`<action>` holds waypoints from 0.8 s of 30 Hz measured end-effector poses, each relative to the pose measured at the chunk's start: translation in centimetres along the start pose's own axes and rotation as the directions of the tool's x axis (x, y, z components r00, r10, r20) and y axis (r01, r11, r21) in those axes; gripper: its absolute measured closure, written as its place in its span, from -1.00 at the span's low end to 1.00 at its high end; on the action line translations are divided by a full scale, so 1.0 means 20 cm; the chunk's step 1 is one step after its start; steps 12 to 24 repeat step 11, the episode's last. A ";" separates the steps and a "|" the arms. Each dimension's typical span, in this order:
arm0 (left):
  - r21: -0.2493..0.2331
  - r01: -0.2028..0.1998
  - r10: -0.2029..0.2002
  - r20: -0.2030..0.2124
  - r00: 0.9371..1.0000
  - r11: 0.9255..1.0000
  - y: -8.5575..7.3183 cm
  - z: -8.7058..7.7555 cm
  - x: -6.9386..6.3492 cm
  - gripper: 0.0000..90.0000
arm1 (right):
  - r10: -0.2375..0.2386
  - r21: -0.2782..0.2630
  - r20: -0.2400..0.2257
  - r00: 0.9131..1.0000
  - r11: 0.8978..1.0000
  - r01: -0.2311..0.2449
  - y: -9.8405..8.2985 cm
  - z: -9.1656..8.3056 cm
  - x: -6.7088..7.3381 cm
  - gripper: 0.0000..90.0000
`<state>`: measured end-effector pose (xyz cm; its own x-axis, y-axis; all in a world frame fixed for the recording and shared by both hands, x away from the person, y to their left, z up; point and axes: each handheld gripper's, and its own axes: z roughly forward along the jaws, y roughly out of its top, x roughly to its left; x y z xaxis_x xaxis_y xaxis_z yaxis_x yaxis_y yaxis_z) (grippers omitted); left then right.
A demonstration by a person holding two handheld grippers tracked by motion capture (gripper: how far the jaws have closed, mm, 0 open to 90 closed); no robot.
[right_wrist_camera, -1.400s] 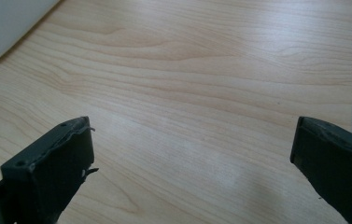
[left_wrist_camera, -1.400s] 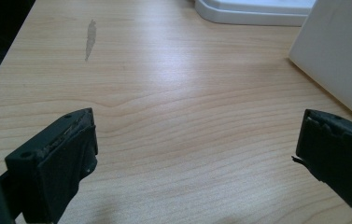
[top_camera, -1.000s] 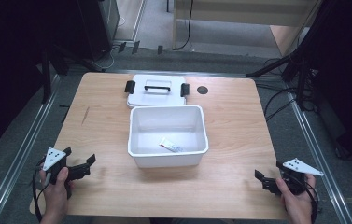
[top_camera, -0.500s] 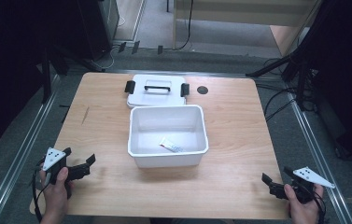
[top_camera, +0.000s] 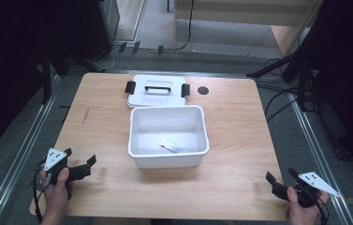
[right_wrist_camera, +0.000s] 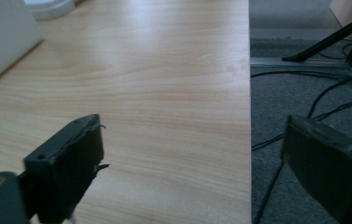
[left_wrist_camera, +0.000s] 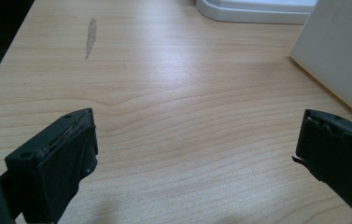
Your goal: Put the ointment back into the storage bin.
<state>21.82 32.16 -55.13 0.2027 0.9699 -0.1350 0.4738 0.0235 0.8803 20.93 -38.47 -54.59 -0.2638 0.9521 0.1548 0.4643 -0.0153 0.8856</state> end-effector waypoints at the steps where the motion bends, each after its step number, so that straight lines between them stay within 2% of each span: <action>1: 0.000 0.001 -0.001 -0.001 1.000 1.000 0.00 0.00 0.00 -1.00 | 0.016 -0.006 -0.018 1.000 1.000 -0.016 0.00 0.00 -0.01 -0.93; 2: 0.001 0.002 -0.002 -0.001 1.000 1.000 0.00 0.00 0.00 -1.00 | 0.036 -0.014 -0.032 0.999 0.999 -0.037 0.00 0.00 -0.02 -0.93; 4: 0.001 0.003 -0.003 -0.002 1.000 1.000 0.00 0.00 0.00 -1.00 | 0.037 -0.018 -0.015 0.999 0.999 -0.037 0.00 0.00 -0.01 -0.93; 8: 0.002 0.002 -0.002 -0.004 1.000 1.000 0.00 0.00 0.00 -1.00 | -0.029 0.024 0.026 0.999 0.999 0.029 0.00 0.02 0.03 -0.93; 9: 0.003 0.000 0.000 -0.004 1.000 1.000 0.00 0.00 0.00 -1.00 | -0.033 0.025 0.028 0.999 0.999 0.032 0.00 0.02 0.04 -0.93; 24: 0.003 0.000 0.000 -0.003 1.000 1.000 0.00 0.00 0.00 -1.00 | -0.031 0.028 0.026 0.999 0.999 0.031 0.01 0.02 0.04 -0.93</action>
